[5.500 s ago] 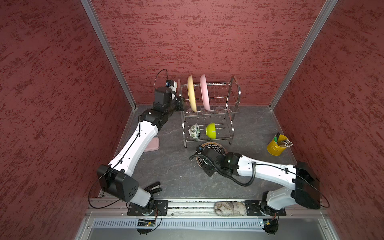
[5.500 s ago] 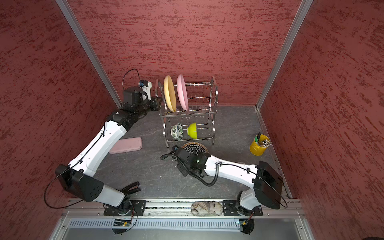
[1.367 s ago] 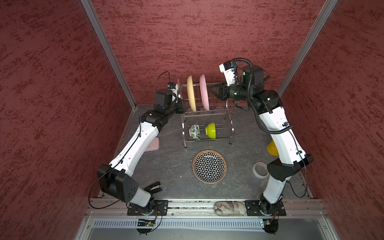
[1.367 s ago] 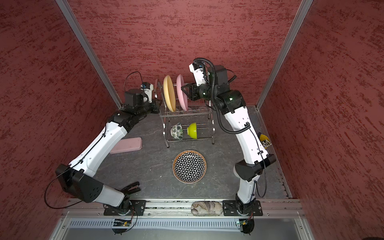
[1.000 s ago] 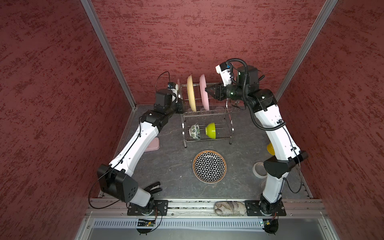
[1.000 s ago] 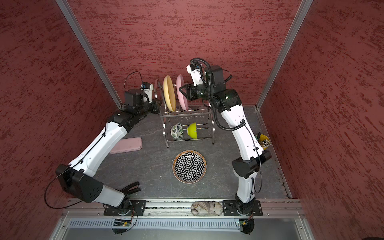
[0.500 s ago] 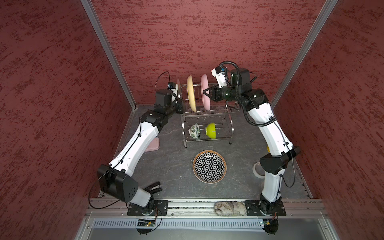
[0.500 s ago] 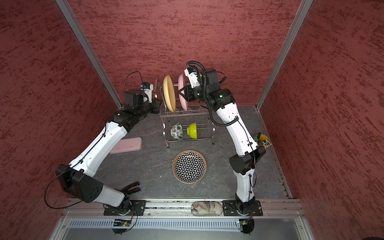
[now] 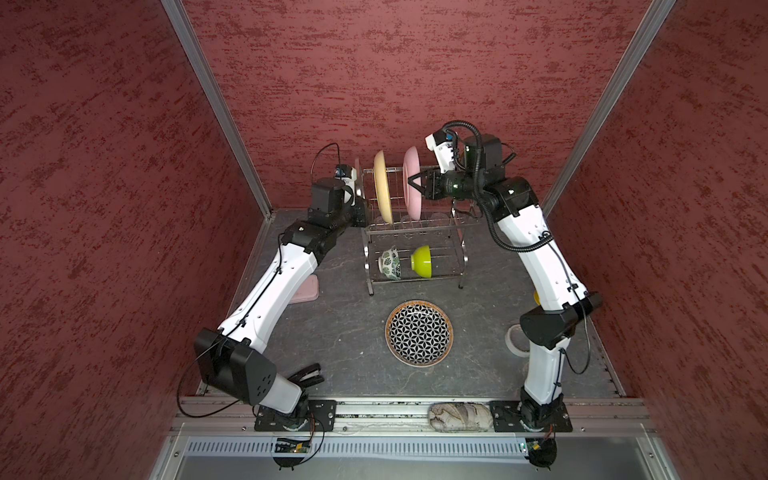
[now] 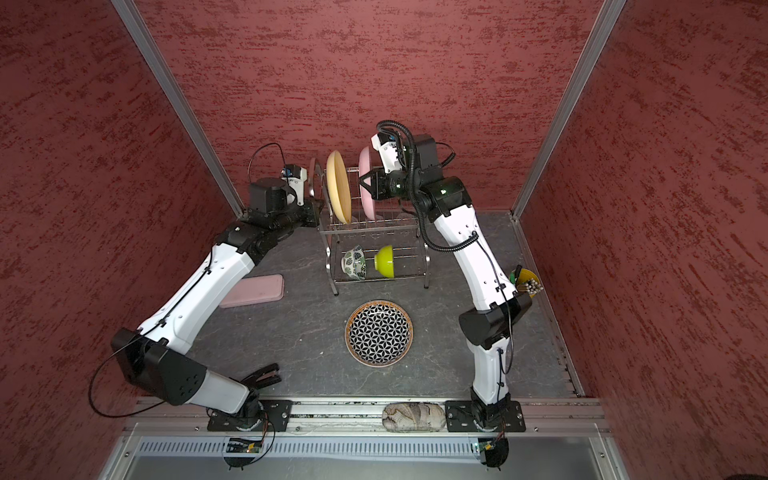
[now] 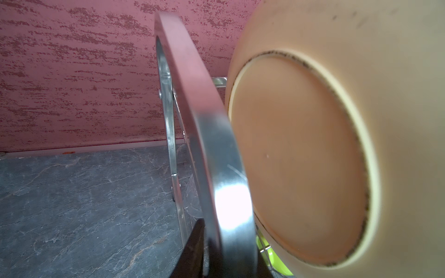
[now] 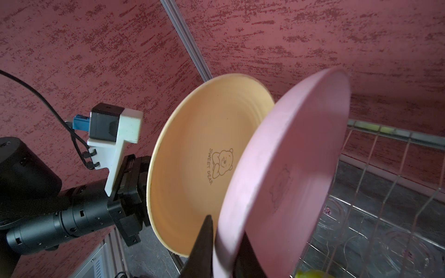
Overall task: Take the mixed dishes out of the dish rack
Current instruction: 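Reach the right gripper up to the pink plate's rim in the rack, then grip the pink plate rim and pull it out of the rack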
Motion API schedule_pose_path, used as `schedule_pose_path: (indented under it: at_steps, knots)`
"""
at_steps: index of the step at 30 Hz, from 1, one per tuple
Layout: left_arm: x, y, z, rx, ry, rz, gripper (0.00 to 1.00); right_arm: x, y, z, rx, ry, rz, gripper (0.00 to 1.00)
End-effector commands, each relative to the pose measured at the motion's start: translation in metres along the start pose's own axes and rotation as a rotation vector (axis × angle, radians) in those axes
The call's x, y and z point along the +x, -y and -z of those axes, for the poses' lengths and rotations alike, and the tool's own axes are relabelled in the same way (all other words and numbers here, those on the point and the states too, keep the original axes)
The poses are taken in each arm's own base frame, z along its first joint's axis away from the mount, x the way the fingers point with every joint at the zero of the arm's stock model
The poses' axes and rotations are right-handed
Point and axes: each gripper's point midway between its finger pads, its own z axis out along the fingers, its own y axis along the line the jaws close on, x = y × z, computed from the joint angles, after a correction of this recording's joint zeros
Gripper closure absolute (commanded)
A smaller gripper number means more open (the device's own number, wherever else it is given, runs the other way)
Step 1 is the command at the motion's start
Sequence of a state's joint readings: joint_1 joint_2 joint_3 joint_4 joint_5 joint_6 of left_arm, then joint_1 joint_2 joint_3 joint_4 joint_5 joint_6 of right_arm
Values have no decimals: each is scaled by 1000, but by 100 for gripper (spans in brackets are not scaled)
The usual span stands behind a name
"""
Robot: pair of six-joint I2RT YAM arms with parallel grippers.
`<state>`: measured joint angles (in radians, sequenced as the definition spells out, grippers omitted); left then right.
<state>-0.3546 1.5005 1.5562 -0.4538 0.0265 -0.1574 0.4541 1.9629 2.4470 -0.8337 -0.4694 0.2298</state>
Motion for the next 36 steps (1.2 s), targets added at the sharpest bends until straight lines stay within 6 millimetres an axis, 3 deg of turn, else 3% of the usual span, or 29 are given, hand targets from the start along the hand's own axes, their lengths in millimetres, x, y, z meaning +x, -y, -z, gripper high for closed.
schedule_pose_path:
  at_steps: [1, 14, 22, 30, 31, 36]
  knots:
    - [5, 10, -4, 58, -32, 89, 78, -27, -18, 22, -48, 88, 29, 85]
    - [8, 8, -7, 54, -41, 94, 77, -55, -64, 68, -151, 188, 122, 90]
    - [7, 7, -6, 51, -37, 95, 78, -55, -88, 108, -164, 203, 155, 92]
    - [6, 8, -6, 58, -34, 100, 77, -18, -104, 161, -116, 190, 154, 100]
    - [6, 8, -6, 57, -34, 100, 77, -15, -109, 175, -113, 207, 158, 100]
    - [4, 9, -4, 59, -30, 99, 77, 18, -96, 196, -22, 187, 109, 100]
